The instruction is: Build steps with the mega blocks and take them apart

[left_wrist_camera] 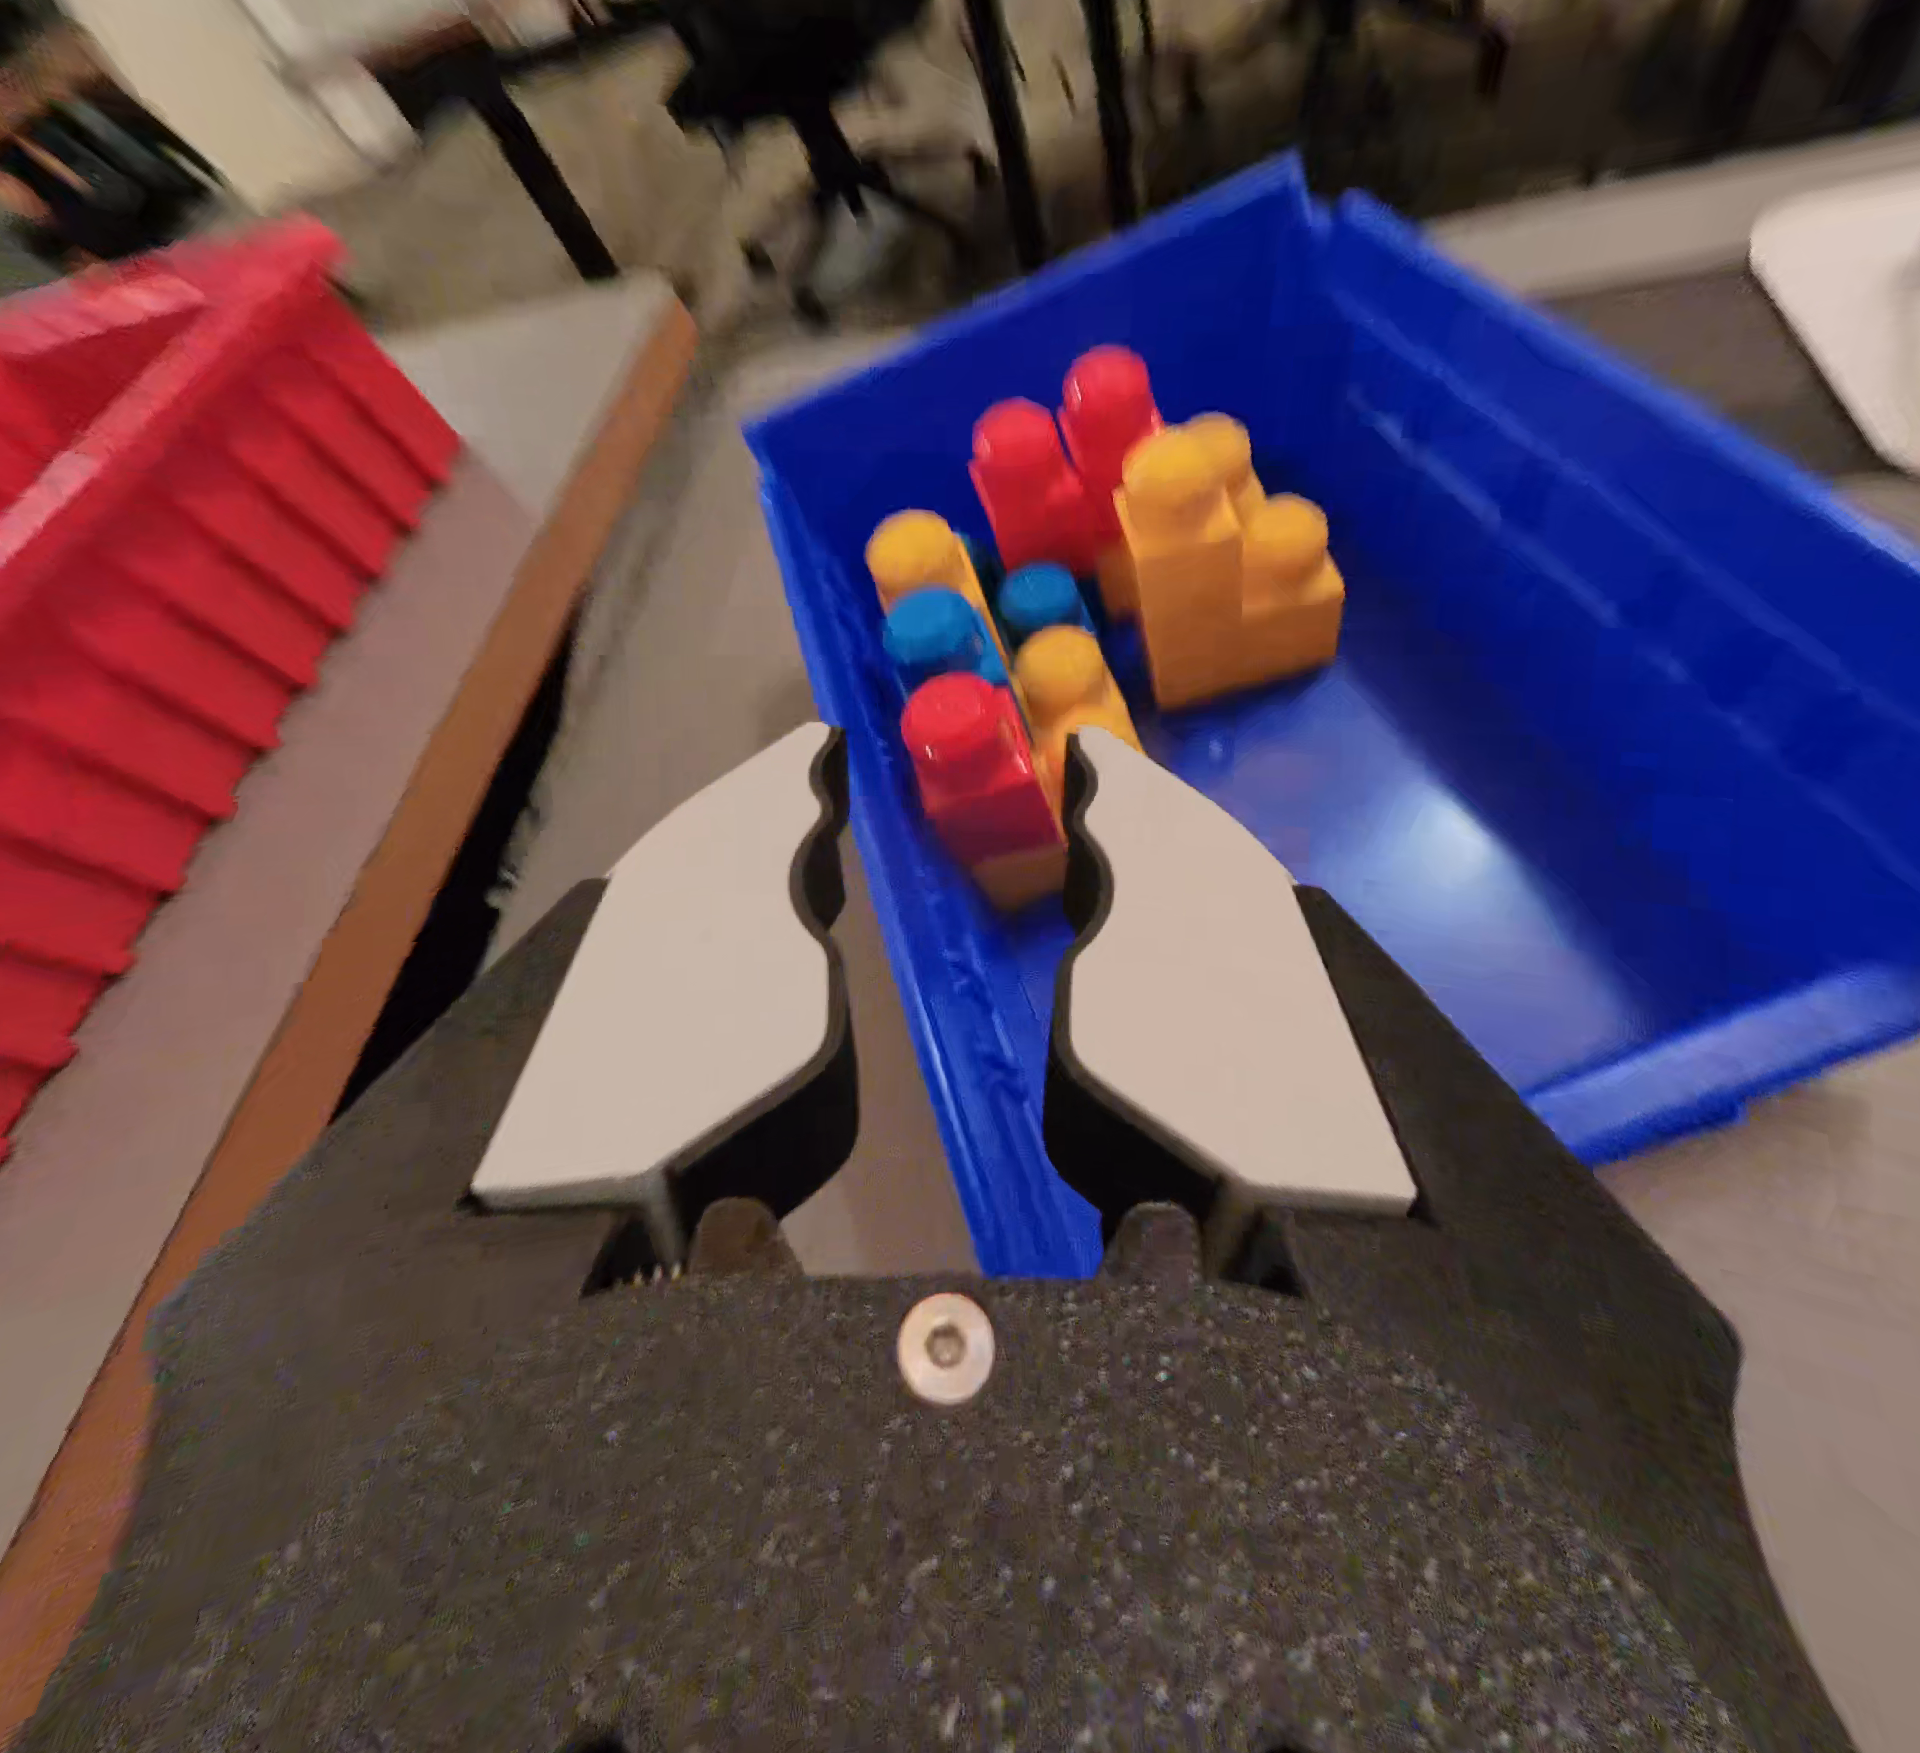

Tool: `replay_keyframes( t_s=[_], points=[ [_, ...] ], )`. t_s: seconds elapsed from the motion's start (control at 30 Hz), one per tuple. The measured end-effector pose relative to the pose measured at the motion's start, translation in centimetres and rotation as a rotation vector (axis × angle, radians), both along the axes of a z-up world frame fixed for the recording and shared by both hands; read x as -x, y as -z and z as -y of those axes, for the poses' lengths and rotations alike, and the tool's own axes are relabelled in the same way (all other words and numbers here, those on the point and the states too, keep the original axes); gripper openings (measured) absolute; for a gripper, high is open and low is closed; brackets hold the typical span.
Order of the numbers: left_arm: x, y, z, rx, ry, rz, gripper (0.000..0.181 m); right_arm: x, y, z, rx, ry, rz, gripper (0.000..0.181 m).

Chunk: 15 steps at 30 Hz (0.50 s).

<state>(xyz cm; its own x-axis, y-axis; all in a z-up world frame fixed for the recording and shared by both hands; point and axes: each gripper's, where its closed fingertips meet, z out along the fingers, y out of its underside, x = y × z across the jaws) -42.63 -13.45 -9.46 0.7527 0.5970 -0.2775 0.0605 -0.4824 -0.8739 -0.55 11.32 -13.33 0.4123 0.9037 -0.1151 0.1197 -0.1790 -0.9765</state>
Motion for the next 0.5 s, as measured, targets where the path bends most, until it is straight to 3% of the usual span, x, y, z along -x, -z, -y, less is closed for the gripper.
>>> replay_keyframes(
  t_s=[0.17, 0.3, 0.5],
  points=[
    [1.5, 2.9, -1.6, 0.182, 0.113, 0.233, 0.045, 0.5, 0.7, 0.6, 0.009, -0.039, 0.039, 0.0],
    [2.8, 4.5, -2.4, 0.305, 0.093, 0.253, 0.046, 0.4, 1.1, 0.6, -0.013, -0.038, 0.071, 0.0],
    [3.9, 5.9, -2.9, 0.361, 0.063, 0.296, 0.042, 0.0, 1.3, 0.4, 0.019, -0.034, 0.067, 0.0]
  ],
)
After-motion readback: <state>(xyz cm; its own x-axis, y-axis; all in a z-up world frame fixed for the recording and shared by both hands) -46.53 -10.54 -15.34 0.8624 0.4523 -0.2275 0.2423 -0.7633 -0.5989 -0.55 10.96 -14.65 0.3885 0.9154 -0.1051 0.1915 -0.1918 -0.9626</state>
